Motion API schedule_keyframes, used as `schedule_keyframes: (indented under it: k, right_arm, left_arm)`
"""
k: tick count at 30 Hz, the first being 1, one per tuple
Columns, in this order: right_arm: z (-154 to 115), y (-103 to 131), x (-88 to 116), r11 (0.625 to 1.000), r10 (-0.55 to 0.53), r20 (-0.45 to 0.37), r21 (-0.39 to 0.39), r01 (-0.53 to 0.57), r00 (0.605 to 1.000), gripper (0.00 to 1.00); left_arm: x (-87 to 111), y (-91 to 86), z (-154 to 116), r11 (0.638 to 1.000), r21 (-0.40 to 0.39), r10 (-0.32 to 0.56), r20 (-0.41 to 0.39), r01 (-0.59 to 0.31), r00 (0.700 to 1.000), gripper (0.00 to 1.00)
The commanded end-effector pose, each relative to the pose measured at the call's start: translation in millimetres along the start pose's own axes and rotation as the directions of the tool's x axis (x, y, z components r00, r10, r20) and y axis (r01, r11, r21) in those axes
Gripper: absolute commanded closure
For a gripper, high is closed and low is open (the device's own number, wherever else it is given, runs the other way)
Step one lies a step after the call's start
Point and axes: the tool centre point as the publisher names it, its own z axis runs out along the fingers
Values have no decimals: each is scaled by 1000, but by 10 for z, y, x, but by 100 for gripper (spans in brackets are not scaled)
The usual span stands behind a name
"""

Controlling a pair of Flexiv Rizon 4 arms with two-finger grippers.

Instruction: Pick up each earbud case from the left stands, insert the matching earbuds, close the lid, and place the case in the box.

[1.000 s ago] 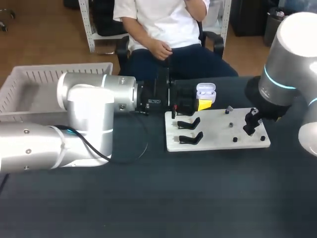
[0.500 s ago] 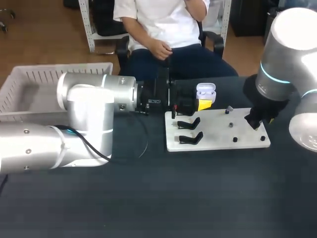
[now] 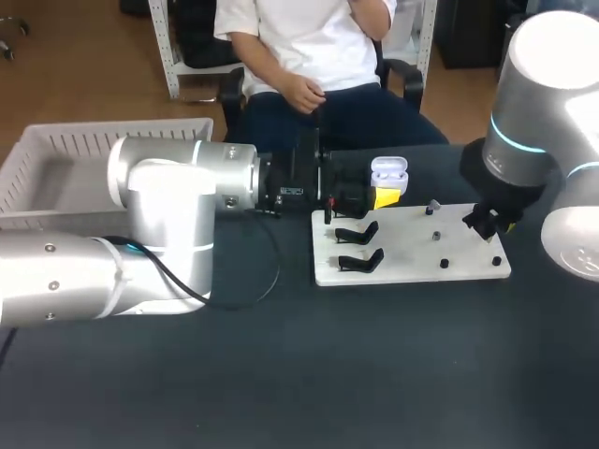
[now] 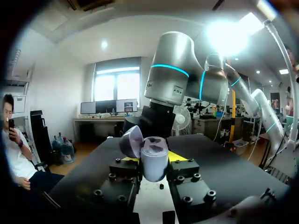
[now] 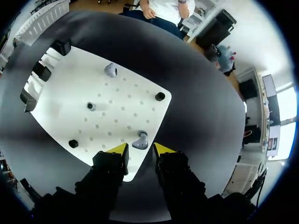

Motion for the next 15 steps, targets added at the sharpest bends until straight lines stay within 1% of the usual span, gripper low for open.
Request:
schedule_keyframes:
  k: [1, 2, 3, 5, 6, 7, 8, 9, 11, 15]
  right_arm:
    - [18, 3, -24, 1000, 2, -3, -1, -2, 1000, 70]
    - [24, 2, -29, 1000, 2, -3, -2, -2, 1000, 75]
    - [31, 1, -35, 1000, 2, -3, -3, -2, 1000, 76]
    - [40, -2, -45, 1000, 2, -4, -3, -2, 1000, 75]
    - [46, -4, -52, 1000, 2, -4, -4, -2, 1000, 78]
    - [50, -5, -57, 1000, 1, -5, -4, -1, 1000, 84]
    - [55, -7, -60, 1000, 2, -6, -4, -2, 1000, 85]
    - [58, -8, -62, 1000, 3, -6, -5, -3, 1000, 84]
    - [64, -12, -64, 1000, 5, -6, -6, -5, 1000, 80]
    - [71, -16, -68, 1000, 6, -7, -7, -6, 1000, 80]
  left_arm:
    - [7, -14, -1, 1000, -6, 3, 4, -3, 1000, 100]
    - [7, -14, -1, 1000, -6, 3, 4, -3, 1000, 100]
    - [7, -14, -1, 1000, -6, 3, 4, -3, 1000, 100]
    - [7, -14, -1, 1000, -6, 3, 4, -3, 1000, 100]
    - [7, -14, -1, 1000, -6, 3, 4, -3, 1000, 100]
    - [7, -14, -1, 1000, -6, 3, 4, -3, 1000, 100]
    - [7, -14, -1, 1000, -6, 3, 4, -3, 1000, 100]
    - [7, -14, -1, 1000, -6, 3, 4, -3, 1000, 100]
    - [7, -14, -1, 1000, -6, 3, 4, -3, 1000, 100]
    - [7, -14, -1, 1000, -6, 3, 4, -3, 1000, 100]
